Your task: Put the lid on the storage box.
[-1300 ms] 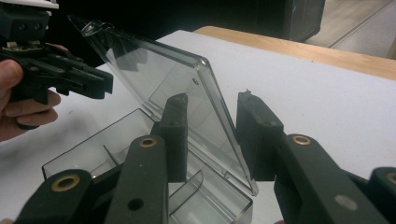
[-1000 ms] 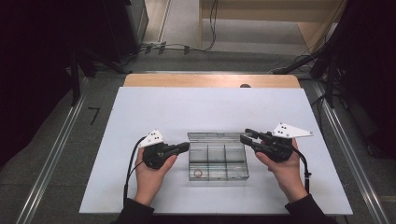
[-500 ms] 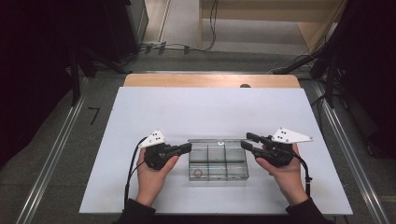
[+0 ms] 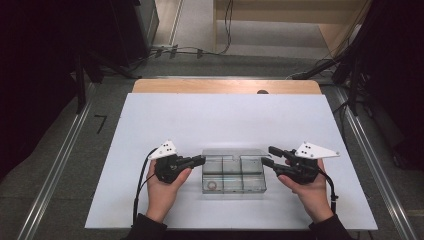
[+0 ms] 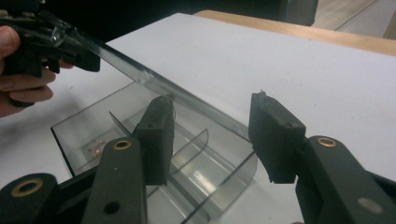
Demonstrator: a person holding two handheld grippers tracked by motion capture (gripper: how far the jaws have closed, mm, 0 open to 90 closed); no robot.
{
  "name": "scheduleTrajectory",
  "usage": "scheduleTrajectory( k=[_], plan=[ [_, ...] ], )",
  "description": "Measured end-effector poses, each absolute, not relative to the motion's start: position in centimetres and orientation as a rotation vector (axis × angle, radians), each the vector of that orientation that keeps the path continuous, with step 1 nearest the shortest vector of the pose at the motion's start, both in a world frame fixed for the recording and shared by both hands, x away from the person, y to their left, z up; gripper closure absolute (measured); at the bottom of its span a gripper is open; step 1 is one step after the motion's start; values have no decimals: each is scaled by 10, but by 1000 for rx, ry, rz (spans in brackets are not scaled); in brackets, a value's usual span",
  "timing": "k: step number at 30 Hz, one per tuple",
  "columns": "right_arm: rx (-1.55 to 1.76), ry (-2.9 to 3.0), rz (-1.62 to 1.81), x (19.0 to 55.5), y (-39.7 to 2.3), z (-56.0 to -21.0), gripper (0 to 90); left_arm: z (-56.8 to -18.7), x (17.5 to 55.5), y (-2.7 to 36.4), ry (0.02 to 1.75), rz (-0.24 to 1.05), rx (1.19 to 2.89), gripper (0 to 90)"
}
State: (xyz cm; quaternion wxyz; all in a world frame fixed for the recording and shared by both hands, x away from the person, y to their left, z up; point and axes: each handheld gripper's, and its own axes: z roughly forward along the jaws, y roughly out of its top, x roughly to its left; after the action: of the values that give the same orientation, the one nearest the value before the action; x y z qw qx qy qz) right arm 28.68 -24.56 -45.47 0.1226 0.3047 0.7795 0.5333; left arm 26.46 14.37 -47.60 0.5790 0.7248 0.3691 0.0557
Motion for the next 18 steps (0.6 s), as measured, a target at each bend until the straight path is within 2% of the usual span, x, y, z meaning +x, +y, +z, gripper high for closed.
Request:
scheduleTrajectory(
  k=[6,14,18],
  plan=[
    [965,2260,1532,280,-251,-464,561,-479,262,145,849,114,1686,897],
    [999,2267,1540,272,-250,-469,822,-480,254,145,829,114,1690,896],
    [966,2300,1558,268,-249,-469,878,-480,251,145,815,111,1685,896]
  ],
)
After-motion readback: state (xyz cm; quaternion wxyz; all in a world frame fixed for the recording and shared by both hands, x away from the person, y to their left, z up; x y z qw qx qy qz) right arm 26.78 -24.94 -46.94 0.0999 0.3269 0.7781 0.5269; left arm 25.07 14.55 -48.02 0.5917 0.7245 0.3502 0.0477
